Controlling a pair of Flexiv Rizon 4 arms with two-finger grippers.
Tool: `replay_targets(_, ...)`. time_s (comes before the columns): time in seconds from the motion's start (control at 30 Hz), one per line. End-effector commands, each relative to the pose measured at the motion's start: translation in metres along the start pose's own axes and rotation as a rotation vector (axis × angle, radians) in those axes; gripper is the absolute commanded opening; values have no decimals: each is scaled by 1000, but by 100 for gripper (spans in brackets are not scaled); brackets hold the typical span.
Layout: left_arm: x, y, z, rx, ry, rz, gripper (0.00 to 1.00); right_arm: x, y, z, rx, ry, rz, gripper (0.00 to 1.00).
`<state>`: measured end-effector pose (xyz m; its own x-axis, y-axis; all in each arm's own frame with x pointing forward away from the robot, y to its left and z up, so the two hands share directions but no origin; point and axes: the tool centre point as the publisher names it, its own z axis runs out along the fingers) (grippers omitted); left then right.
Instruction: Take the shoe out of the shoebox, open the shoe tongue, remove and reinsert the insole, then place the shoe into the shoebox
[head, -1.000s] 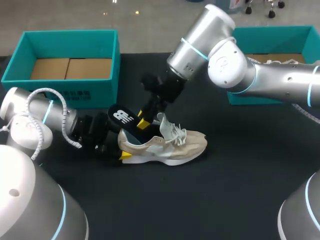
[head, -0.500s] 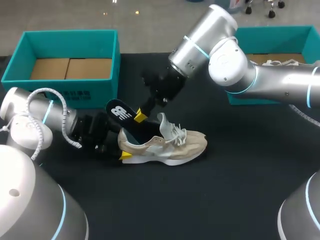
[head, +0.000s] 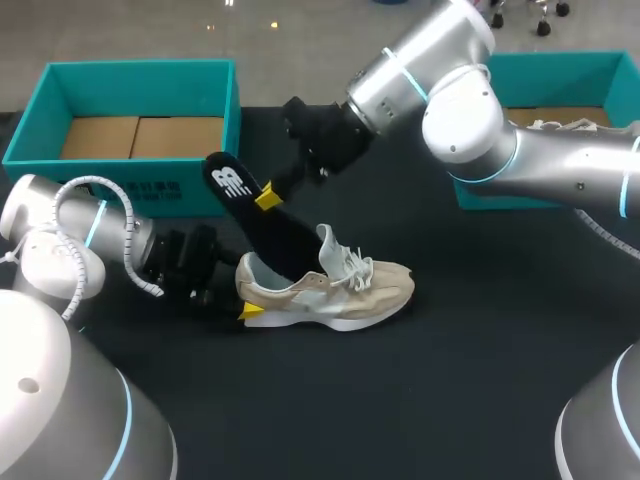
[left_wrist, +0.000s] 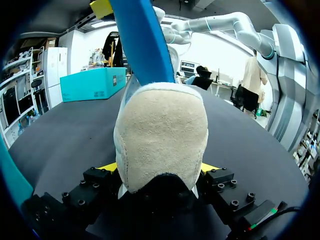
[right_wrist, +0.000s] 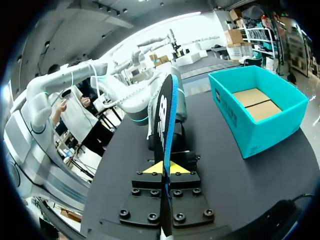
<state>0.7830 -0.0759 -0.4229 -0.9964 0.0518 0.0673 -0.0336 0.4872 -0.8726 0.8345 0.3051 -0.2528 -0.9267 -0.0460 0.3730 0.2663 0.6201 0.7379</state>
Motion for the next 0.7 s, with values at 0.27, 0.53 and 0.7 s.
replay_targets(0.27, -2, 3, 4, -5, 1, -1, 0, 18, 30, -30, -138, -90, 4, 0)
replay_targets(0.53, -2, 3, 4, -5, 1, -1, 0, 20, 46, -36, -162, -110, -16, 0)
replay_targets(0.7, -2, 3, 4, -5, 1, -1, 0, 20, 46, -36, -162, -110, -16, 0)
